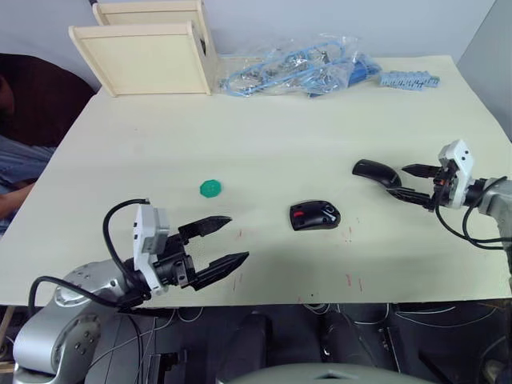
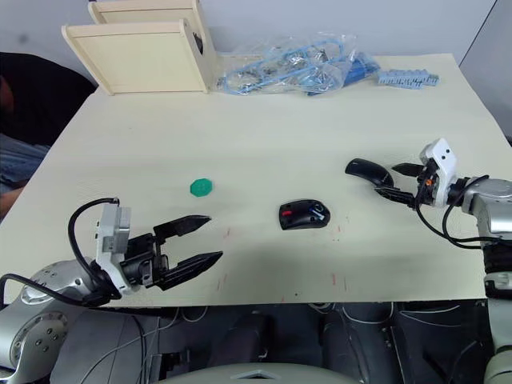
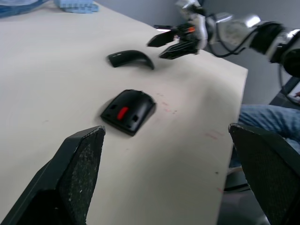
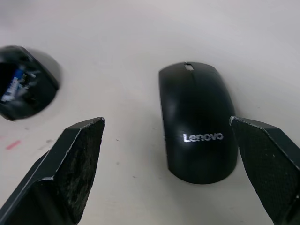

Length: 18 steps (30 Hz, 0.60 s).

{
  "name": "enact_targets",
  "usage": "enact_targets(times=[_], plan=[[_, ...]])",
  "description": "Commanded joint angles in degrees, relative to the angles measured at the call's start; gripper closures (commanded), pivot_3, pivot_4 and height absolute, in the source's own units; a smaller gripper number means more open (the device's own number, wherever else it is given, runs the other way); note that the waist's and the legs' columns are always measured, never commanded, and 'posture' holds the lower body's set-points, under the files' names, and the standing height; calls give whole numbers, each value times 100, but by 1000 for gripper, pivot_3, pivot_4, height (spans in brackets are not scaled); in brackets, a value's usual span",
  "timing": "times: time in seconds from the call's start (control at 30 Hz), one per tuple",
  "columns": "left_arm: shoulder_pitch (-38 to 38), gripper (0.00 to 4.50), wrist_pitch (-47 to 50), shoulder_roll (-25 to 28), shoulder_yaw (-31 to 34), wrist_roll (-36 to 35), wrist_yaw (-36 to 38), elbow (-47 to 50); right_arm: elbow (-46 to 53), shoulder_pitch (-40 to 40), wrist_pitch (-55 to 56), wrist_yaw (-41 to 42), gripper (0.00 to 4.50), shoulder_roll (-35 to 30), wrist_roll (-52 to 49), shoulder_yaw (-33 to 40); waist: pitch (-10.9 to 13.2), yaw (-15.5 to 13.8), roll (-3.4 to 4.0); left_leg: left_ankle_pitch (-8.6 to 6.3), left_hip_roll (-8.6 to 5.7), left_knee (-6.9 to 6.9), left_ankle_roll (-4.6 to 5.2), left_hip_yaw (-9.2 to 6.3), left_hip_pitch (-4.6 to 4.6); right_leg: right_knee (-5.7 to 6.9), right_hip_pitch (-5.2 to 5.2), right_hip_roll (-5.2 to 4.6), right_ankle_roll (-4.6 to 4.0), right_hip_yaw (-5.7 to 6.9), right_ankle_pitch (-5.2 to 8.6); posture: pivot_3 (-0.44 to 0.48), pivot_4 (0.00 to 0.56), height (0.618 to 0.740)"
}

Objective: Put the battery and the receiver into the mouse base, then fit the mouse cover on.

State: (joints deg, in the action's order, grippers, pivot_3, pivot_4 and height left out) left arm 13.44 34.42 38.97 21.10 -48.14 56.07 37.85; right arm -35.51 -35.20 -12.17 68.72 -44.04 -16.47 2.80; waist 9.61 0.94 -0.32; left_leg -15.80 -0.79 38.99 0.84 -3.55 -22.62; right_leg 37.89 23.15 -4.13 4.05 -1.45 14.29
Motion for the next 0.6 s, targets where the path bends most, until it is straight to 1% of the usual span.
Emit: enact_targets(times=[0.03, 0.17, 0.33, 0.6], plan=[[-23, 10, -122, 99, 170, -270, -20, 275, -486, -393, 354, 44, 0, 69, 179, -1, 0, 4, 1, 0, 0, 0, 0, 0, 0, 0, 0, 0, 0, 0, 0, 0, 150, 740], [-33, 10, -325, 120, 110, -130, -7, 286, -991, -657, 566, 86, 0, 179, 326, -25, 1, 4, 1, 0, -2, -1, -1, 2, 0, -1, 0, 1, -1, -1, 0, 0, 150, 740], [72, 10, -431, 127, 98, -138, -112, 432, -1449, -877, 817, 112, 0, 285, 473, -14, 1, 3, 2, 0, -2, -2, -1, 4, 0, -3, 0, 0, -1, -3, -1, 0, 150, 740], [158, 10, -532, 170, 65, -113, -197, 466, -1861, -1056, 1068, 120, 0, 391, 640, 4, 2, 5, 4, 0, -2, -2, -1, 4, 1, -2, 1, 1, -1, -3, -1, 0, 150, 740]])
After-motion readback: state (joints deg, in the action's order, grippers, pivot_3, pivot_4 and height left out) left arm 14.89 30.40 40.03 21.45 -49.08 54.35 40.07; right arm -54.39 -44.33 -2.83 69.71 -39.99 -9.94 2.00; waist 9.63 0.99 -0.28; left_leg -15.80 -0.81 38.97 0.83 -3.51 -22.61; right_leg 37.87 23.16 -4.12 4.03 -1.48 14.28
